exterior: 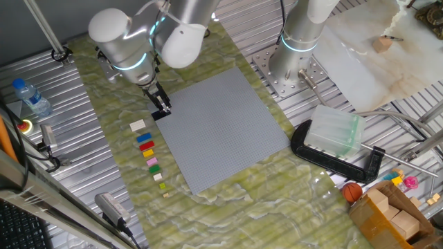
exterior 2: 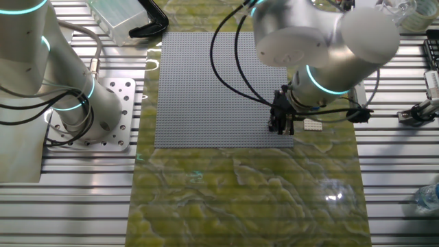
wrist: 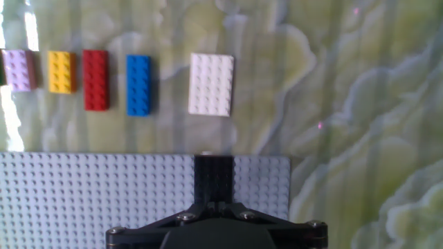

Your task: Build with small Lego blocks

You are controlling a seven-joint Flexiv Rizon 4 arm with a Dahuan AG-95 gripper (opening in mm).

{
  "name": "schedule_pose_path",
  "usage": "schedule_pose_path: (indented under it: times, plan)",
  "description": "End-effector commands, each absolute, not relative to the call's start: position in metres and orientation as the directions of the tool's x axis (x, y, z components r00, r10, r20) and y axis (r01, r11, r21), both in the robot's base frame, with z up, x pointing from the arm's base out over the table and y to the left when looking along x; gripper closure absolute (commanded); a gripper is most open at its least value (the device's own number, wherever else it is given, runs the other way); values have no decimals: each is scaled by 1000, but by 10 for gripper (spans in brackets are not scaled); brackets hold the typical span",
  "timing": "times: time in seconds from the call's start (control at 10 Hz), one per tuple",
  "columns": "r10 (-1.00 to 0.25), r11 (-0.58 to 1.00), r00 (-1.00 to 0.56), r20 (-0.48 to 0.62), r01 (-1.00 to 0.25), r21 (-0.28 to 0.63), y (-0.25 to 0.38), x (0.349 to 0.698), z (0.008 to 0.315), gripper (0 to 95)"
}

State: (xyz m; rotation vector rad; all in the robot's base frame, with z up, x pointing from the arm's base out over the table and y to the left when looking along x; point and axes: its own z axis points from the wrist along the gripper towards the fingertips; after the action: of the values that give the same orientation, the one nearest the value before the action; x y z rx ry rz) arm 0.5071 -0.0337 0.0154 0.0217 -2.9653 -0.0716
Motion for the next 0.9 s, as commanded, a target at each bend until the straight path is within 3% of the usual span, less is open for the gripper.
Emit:
schedule_pose_path:
  times: [0.1, 0.9]
  plan:
    - [-12, 999, -988, 156, -5, 48, -35, 510, 11, 950]
    - [-18, 999, -987, 160, -10, 49, -37, 515, -6, 950]
